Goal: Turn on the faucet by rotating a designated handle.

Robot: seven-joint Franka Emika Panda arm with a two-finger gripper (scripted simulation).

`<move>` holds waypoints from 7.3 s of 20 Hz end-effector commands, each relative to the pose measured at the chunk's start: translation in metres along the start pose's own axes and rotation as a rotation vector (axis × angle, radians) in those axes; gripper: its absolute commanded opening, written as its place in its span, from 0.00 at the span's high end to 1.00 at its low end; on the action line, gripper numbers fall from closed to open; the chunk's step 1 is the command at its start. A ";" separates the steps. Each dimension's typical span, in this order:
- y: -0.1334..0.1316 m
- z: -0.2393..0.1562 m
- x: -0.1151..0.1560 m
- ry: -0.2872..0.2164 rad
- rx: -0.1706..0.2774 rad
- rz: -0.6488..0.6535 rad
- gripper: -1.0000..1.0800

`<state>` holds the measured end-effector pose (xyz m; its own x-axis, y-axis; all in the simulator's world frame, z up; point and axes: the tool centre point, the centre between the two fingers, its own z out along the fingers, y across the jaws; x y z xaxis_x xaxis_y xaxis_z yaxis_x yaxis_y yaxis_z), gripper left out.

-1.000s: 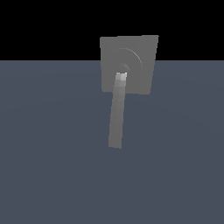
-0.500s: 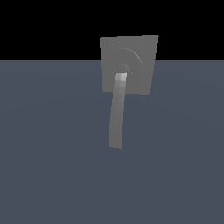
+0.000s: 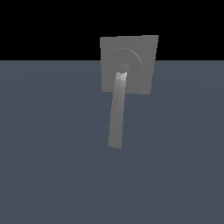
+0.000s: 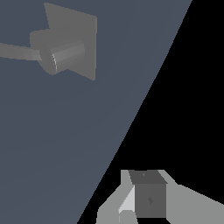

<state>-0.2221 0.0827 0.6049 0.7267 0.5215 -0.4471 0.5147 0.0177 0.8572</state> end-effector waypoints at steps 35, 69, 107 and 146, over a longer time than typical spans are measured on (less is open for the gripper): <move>-0.154 -0.036 0.285 -1.172 -0.878 -2.096 1.00; -0.399 0.210 0.284 -1.990 -0.592 -3.634 1.00; -0.411 0.302 0.197 -1.989 -0.593 -3.634 1.00; -0.354 0.349 0.099 -1.988 -0.598 -3.634 1.00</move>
<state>-0.1785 -0.1626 0.1567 0.0199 -0.0469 0.9987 -0.2152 -0.9757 -0.0415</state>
